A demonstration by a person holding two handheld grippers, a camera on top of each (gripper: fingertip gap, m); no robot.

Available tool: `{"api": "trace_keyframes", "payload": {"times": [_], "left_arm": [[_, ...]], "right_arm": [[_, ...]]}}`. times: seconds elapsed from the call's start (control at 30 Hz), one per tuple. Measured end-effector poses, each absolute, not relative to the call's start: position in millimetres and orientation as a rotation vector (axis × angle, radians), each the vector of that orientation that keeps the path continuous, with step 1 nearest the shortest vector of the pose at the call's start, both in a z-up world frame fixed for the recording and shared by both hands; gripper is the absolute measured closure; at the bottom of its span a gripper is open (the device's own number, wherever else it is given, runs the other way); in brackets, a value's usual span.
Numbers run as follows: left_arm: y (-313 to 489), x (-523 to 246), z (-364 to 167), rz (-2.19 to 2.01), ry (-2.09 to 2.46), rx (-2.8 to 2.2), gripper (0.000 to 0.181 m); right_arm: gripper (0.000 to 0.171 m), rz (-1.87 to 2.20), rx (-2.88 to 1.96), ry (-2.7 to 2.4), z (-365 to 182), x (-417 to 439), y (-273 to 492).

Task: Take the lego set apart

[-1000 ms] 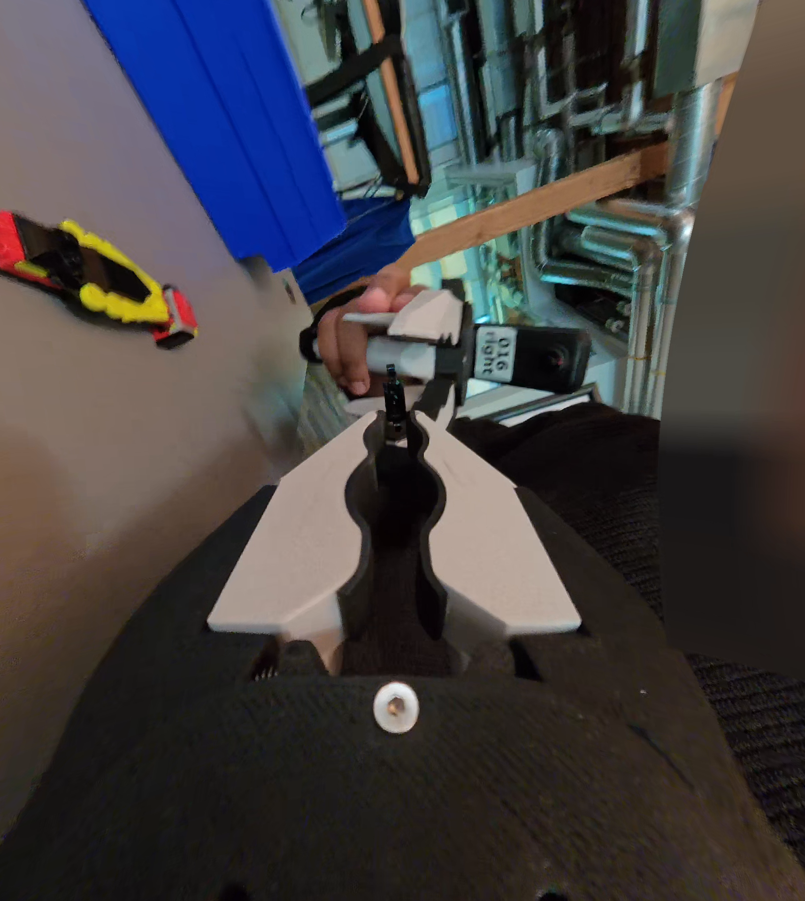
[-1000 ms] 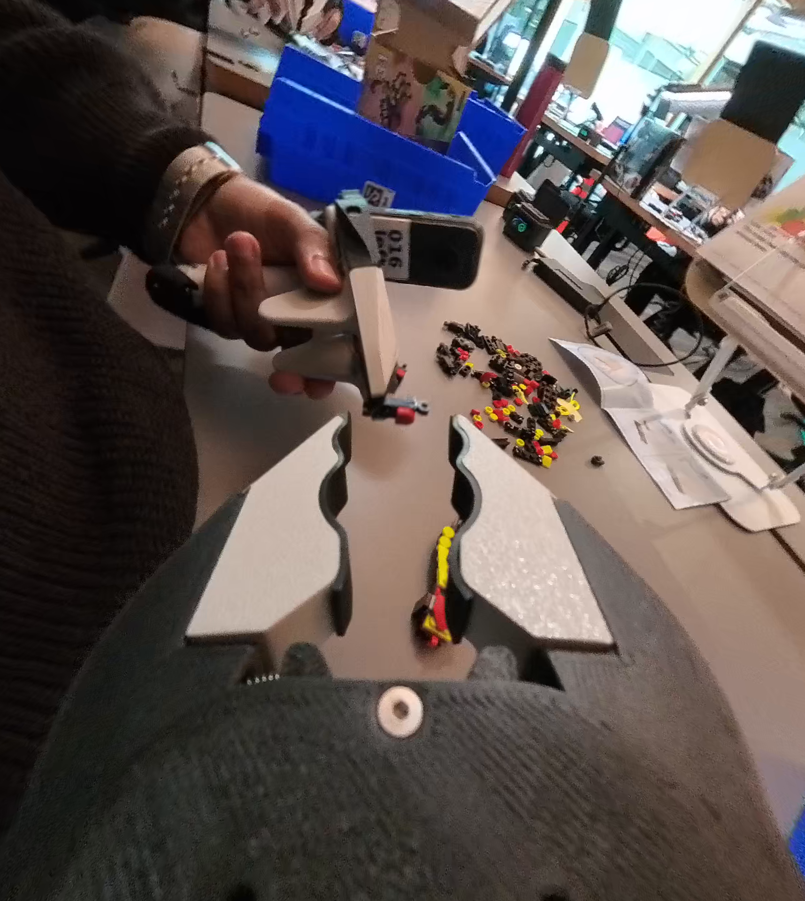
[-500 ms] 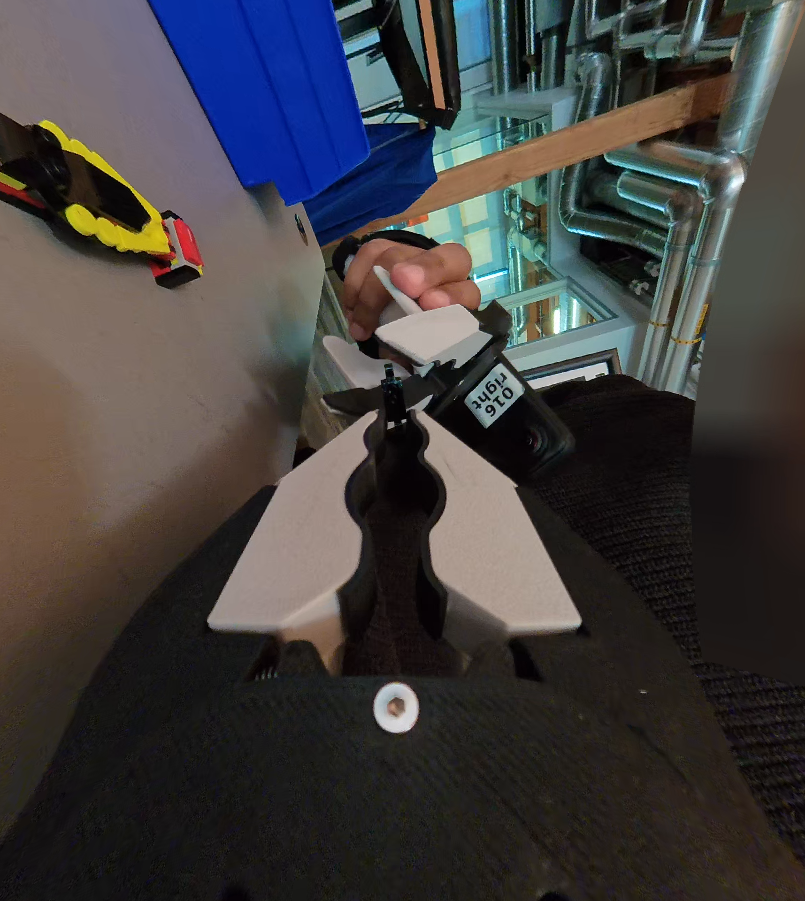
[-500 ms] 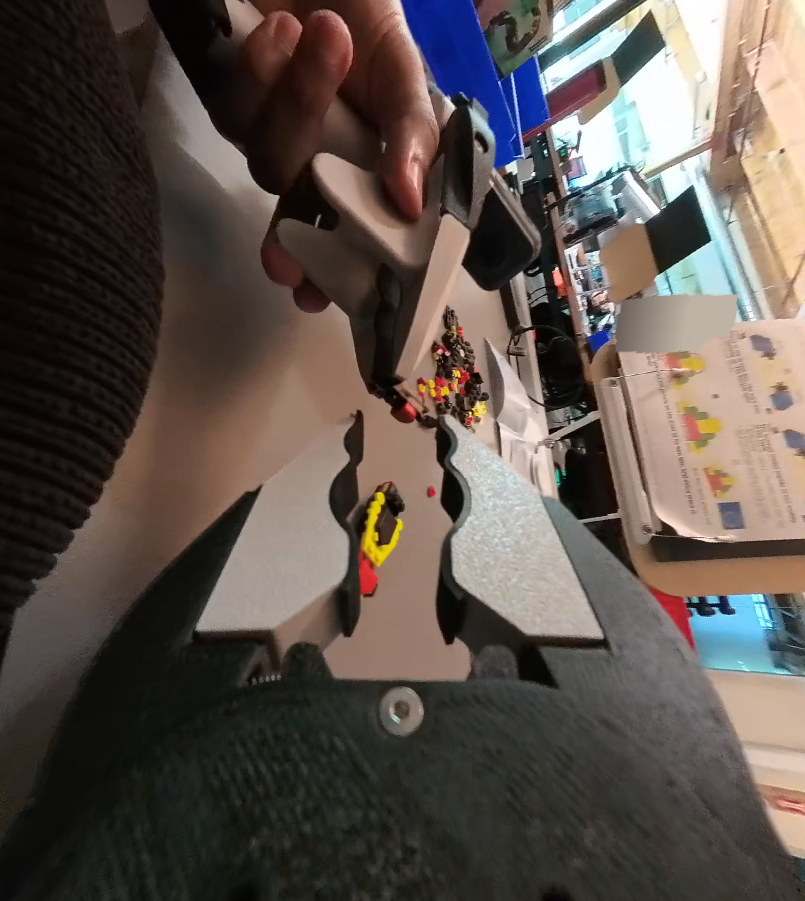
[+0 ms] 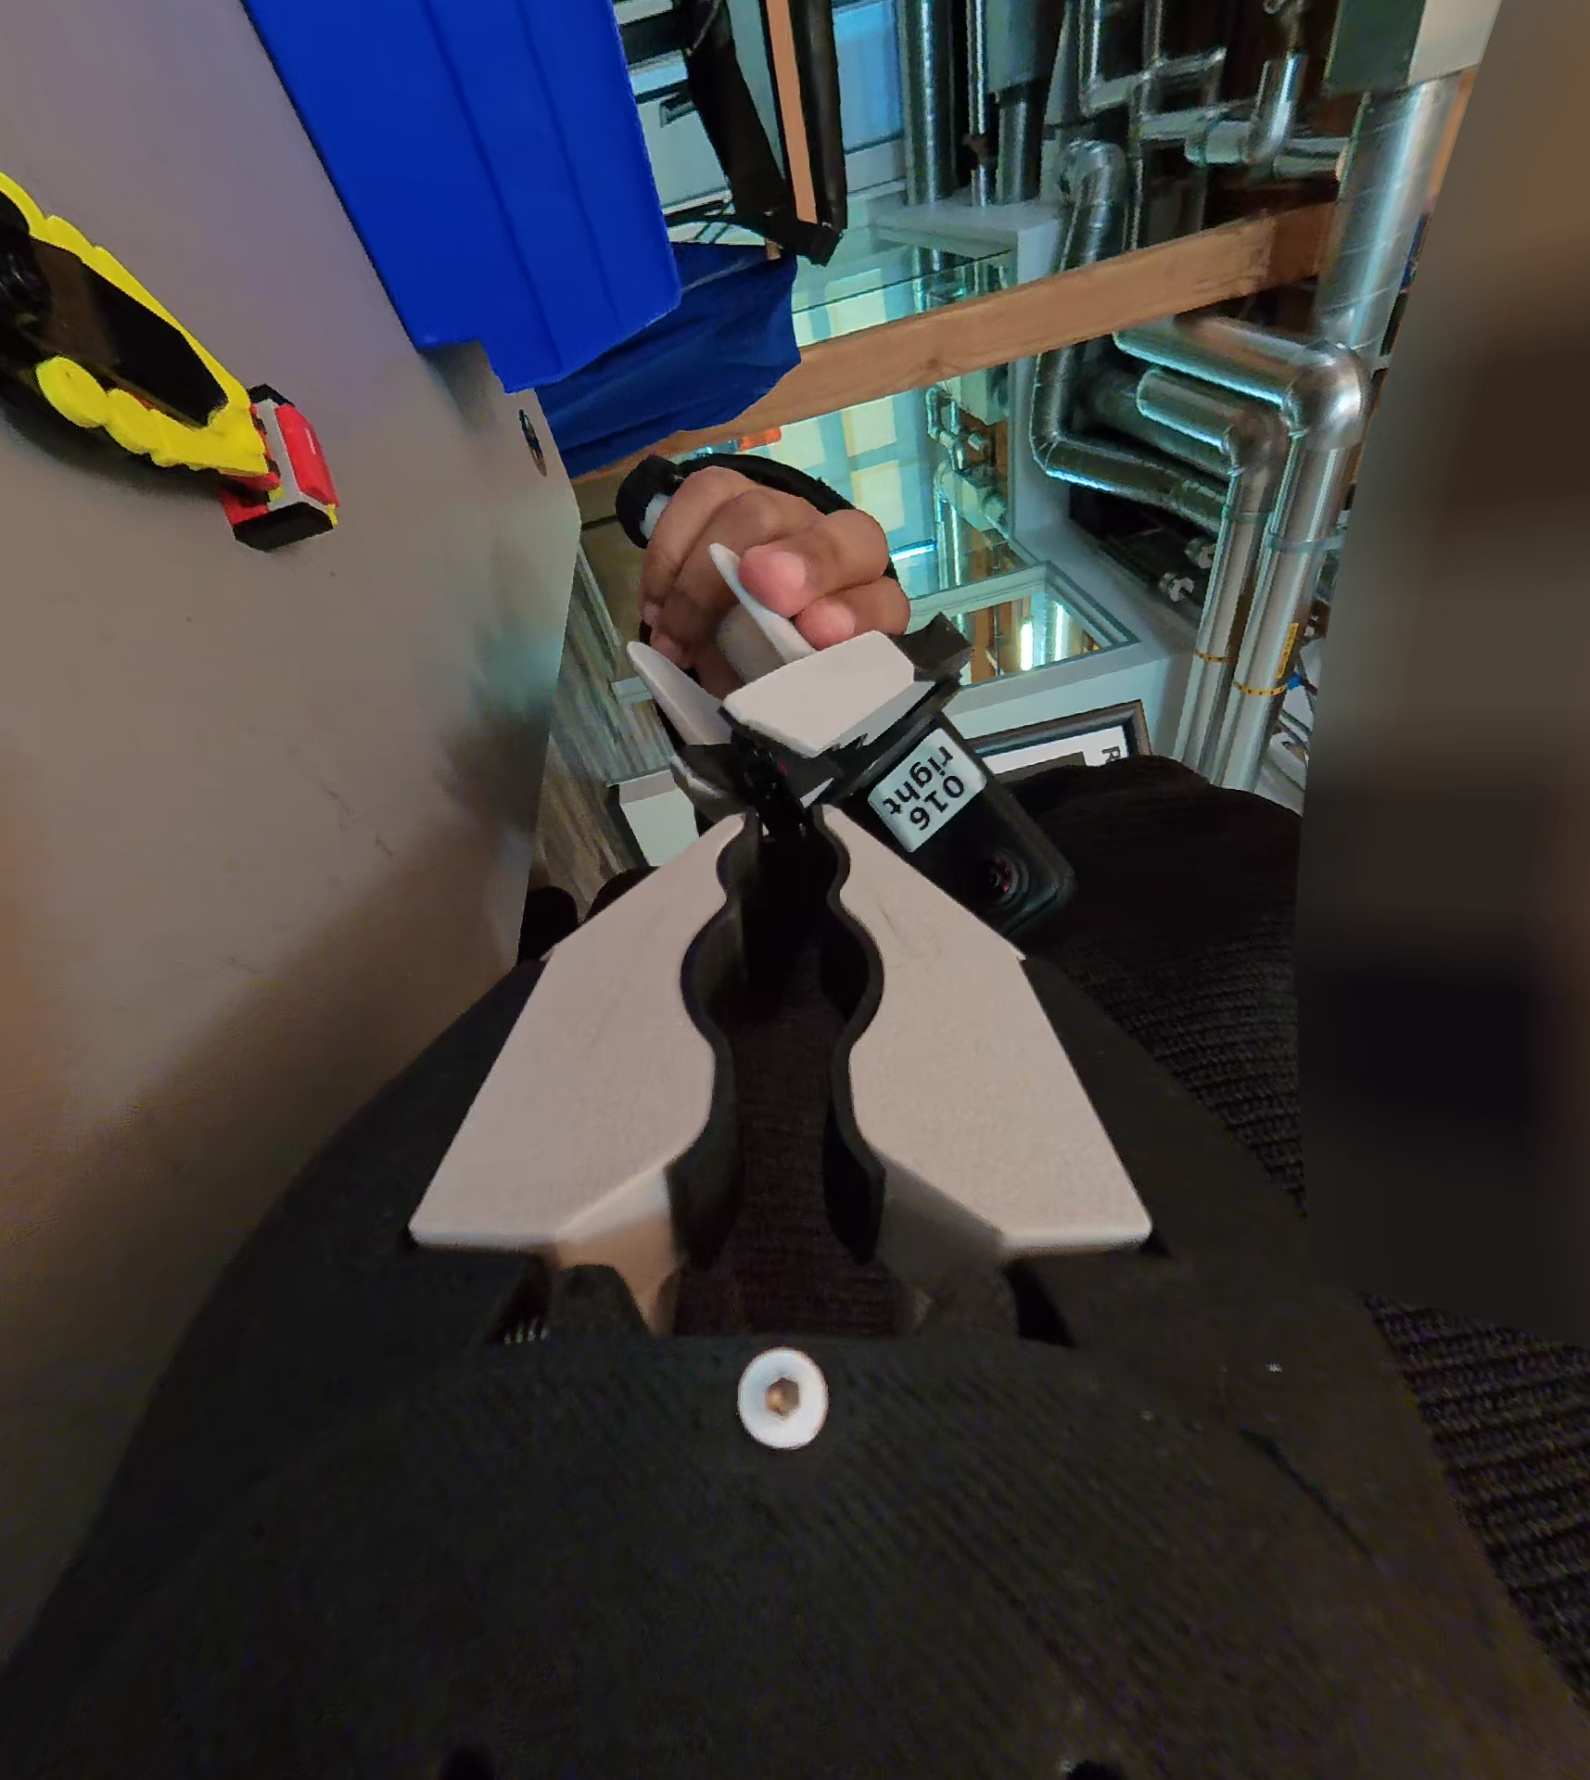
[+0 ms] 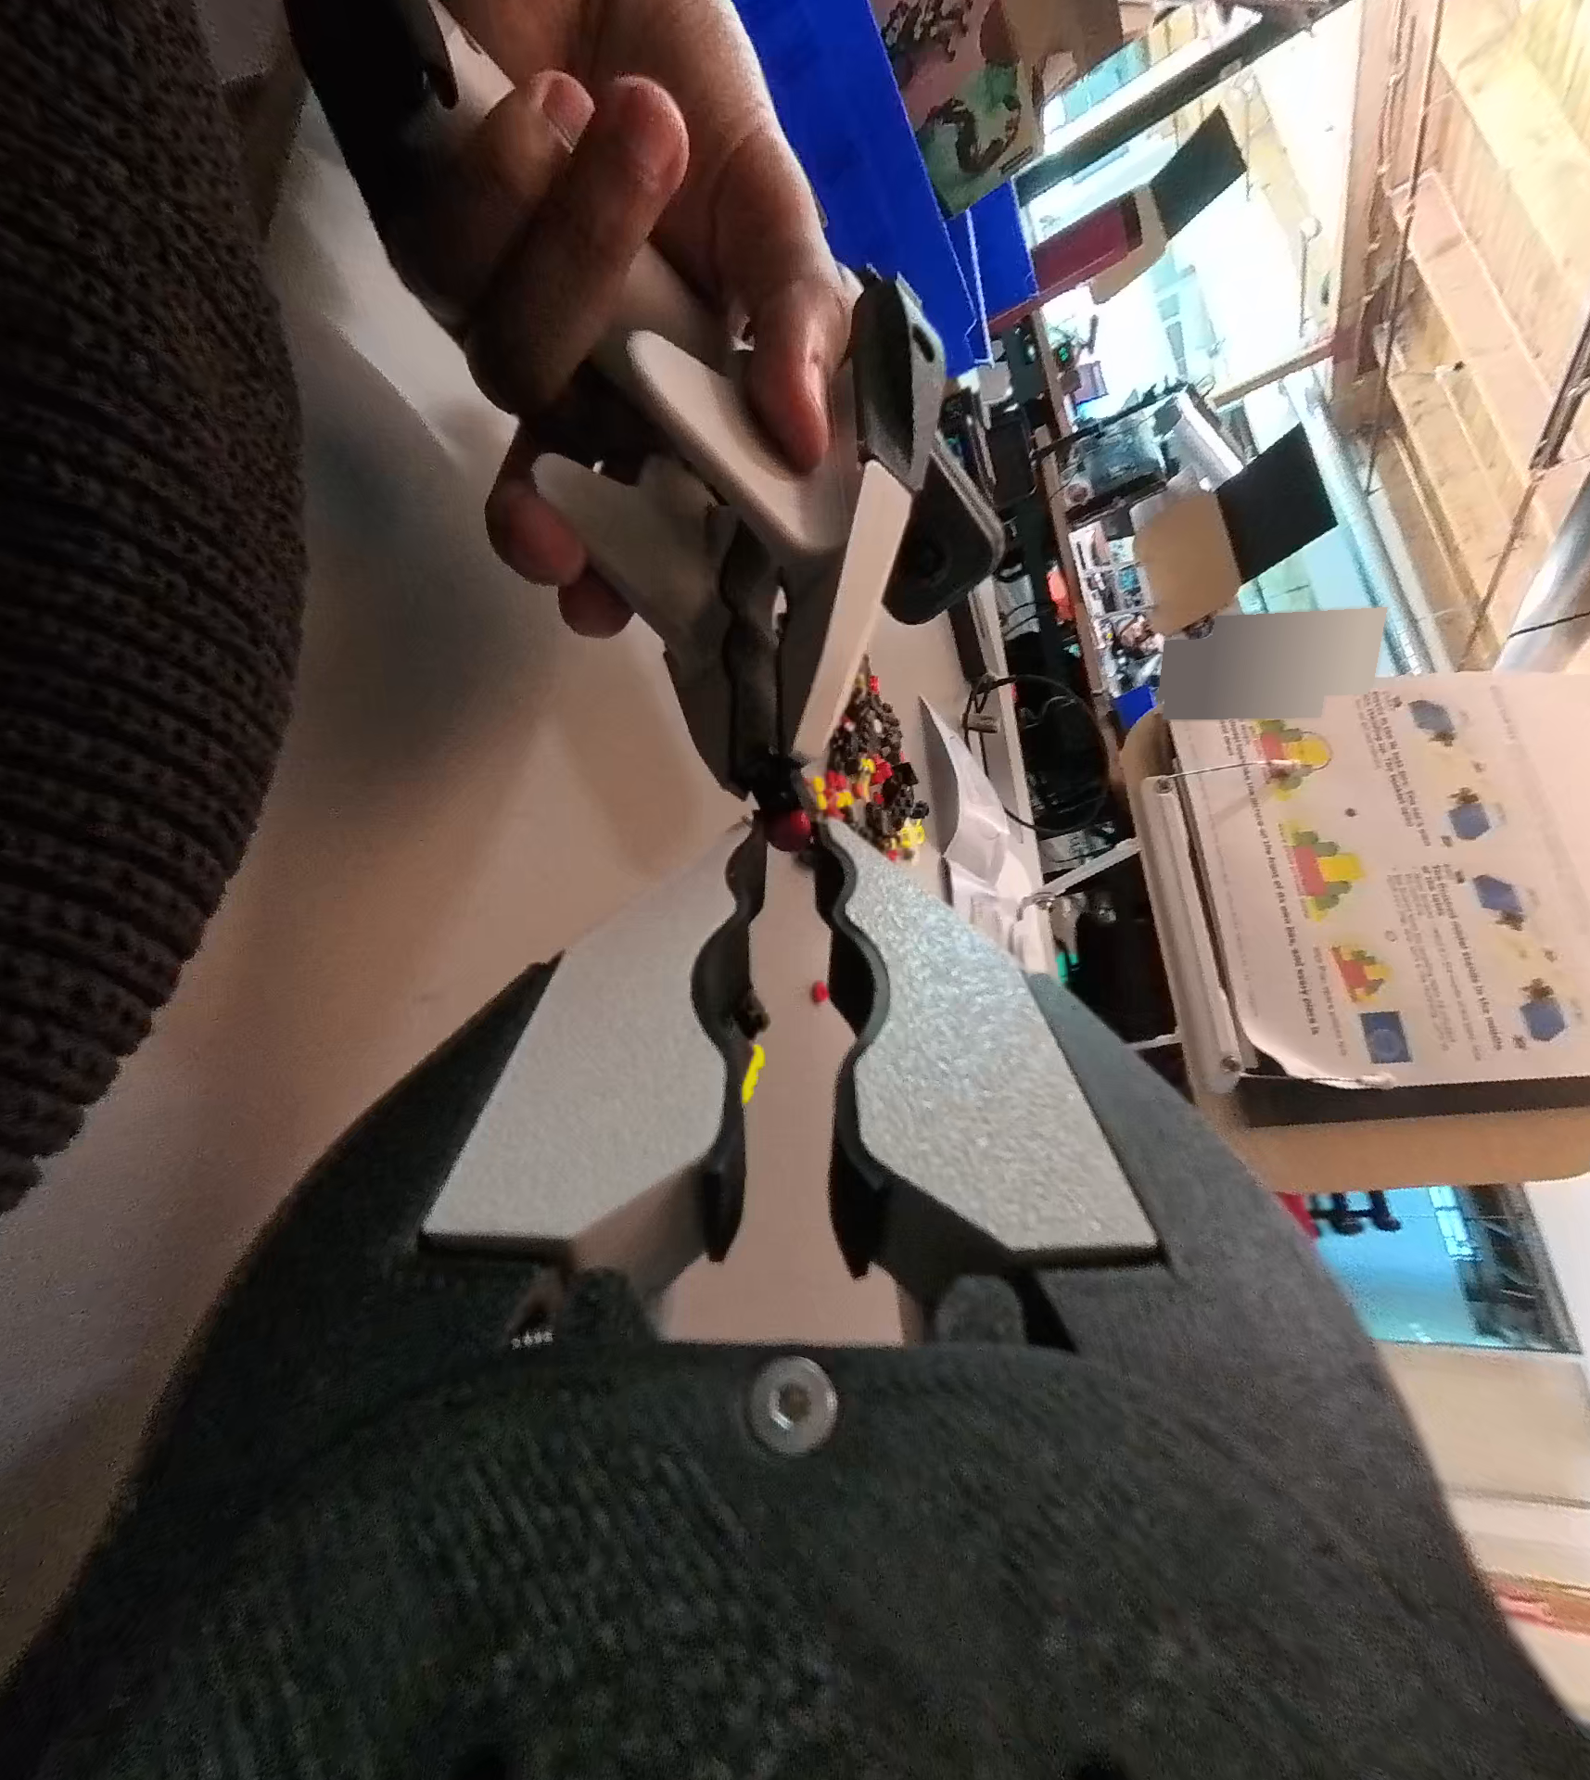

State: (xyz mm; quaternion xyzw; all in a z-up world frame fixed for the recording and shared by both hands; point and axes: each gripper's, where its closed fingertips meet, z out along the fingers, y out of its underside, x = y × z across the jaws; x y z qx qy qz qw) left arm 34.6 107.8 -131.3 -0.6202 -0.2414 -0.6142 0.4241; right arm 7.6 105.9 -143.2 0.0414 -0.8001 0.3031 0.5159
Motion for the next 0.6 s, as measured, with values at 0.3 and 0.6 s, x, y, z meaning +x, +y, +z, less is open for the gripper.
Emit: {"api": "trace_keyframes", "payload": {"times": [0.3, 0.6], "left_arm": [[114, 12, -142, -0.755, -0.333, -1.829, 0.123], [113, 48, -176, -0.390, 0.125, -2.071, 0.159]], "right_arm": [[0.164, 1.041, -0.553, -2.401, -187, 10, 118], [0.164, 1.362, -0.768, -2.643, -190, 39, 99]]}}
